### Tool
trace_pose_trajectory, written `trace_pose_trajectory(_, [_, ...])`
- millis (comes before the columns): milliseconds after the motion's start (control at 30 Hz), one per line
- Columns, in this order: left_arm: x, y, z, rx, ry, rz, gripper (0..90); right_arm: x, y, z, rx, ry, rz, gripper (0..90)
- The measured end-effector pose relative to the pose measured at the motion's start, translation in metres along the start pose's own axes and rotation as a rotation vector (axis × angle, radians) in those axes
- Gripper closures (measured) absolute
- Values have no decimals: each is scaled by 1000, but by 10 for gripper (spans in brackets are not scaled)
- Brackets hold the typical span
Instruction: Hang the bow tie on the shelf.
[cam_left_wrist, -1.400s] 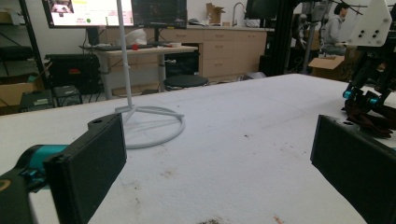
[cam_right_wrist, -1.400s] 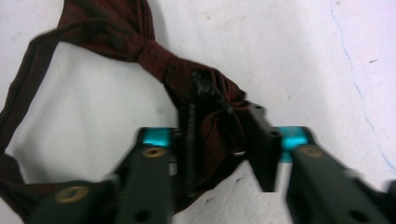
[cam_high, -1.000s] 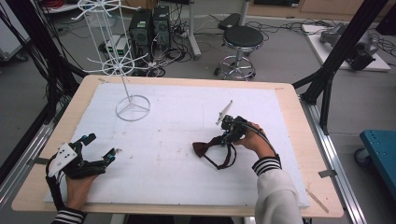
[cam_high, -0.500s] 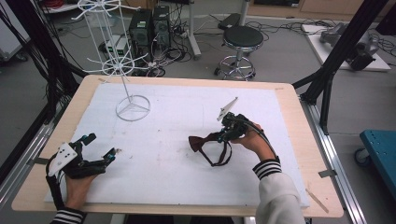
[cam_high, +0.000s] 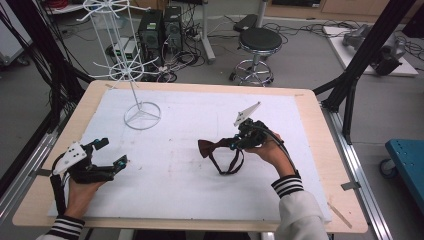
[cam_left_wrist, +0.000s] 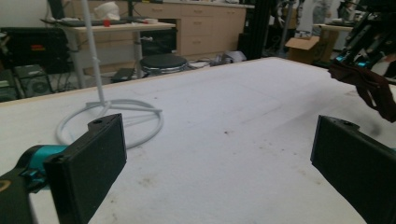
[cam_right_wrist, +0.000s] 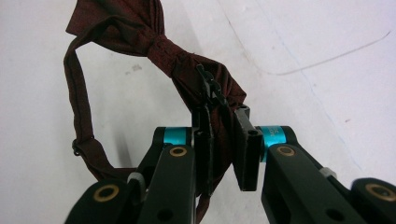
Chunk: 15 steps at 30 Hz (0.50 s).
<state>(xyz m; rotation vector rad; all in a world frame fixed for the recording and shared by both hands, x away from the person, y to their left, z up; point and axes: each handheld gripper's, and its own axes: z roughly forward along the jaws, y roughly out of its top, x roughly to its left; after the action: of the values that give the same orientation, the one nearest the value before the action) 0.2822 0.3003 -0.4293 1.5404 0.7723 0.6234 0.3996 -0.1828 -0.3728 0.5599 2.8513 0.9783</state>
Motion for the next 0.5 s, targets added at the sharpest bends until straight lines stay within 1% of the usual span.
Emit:
trace_pose_trajectory(33, [0, 3, 1, 1, -11, -3, 39, 1, 0, -1, -11, 0, 3, 810])
trace_pose_trajectory(67, [0, 5, 2, 0, -20, -7, 39, 1, 0, -1, -11, 0, 3, 810])
trace_pose_trajectory(100, [0, 8, 3, 7, -32, -14, 39, 3, 1, -2, -21, -2, 6, 810])
trace_pose_trajectory(200, [0, 17, 6, 26, -64, -19, 39, 6, 2, -4, -47, -11, 11, 810])
trace_pose_trajectory(233, [1, 20, 7, 35, -71, -18, 39, 9, 4, -5, -57, -11, 21, 810])
trace_pose_trajectory(300, [0, 26, 10, 45, -92, -15, 39, 10, 5, -6, -63, -16, 24, 810])
trace_pose_trajectory(333, [0, 30, 11, 47, -102, -16, 39, 12, 6, -7, -86, -26, 33, 810])
trace_pose_trajectory(367, [-1, 33, 12, 46, -110, -12, 39, 12, 6, -7, -86, -26, 33, 810])
trace_pose_trajectory(500, [-4, 45, 18, 59, -147, 1, 39, 16, 10, -11, -133, -42, 58, 810])
